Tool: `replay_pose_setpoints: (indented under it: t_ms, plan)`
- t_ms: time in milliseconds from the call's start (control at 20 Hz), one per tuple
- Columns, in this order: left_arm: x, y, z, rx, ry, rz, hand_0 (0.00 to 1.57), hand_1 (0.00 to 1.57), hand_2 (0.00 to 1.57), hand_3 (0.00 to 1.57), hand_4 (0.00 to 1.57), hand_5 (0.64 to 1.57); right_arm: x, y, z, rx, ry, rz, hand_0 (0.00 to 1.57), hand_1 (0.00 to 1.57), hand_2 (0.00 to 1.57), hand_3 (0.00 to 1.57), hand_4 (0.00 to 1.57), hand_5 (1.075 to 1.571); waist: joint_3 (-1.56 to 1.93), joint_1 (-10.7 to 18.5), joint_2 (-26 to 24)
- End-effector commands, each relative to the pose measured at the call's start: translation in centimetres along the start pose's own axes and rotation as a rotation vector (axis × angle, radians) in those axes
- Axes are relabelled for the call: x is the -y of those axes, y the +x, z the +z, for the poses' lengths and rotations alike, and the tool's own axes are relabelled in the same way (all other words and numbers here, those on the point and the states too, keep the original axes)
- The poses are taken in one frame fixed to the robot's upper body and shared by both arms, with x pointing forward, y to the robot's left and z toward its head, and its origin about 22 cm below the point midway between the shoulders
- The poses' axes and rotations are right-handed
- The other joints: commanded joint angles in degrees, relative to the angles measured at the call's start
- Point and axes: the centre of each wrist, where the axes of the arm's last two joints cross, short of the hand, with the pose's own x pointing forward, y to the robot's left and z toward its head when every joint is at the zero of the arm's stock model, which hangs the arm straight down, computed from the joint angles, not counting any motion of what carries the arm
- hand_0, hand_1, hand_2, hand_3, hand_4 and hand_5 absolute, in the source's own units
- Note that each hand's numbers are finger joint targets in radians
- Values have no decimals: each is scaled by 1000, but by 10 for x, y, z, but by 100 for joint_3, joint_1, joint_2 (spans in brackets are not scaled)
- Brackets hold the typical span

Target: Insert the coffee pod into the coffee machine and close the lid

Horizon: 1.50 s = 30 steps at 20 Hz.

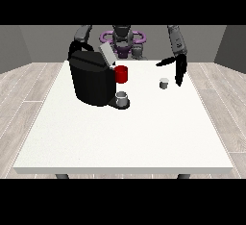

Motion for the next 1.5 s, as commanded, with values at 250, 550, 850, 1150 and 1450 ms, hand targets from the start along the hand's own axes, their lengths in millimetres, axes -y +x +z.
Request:
replay_pose_setpoints:
  t_ms: [250, 550, 850, 1150, 1450]
  plan:
    - [12, -14, -7, -114, -23, -97, 695, 695, 778, 429, 0, 1571, -1, -14, -3, -68, -5, 37, 0, 0, 0, 0, 356, 1571, 1, 63, -219]
    - [-3, -29, -3, -115, 16, -246, 580, 580, 719, 472, 0, 1571, -11, -4, 6, -35, 28, 28, 0, 0, 0, 0, 435, 1571, -1, -350, 50]
    - [15, -2, -22, 32, 38, -359, 645, 645, 788, 527, 0, 1571, 0, 2, -25, 46, -33, 7, 0, 0, 0, 0, 520, 1571, 2, -70, 458]
    - [23, -8, -27, 27, 125, -389, 775, 775, 917, 692, 351, 1571, -5, 10, -23, 16, 7, 6, 0, 0, 0, 0, 513, 1571, 1, -188, 378]
    - [24, -9, -28, -11, 62, -463, 987, 987, 1095, 867, 286, 1571, 0, -7, -17, -37, -29, -28, 0, 0, 0, 0, 515, 1571, 3, -109, 36]
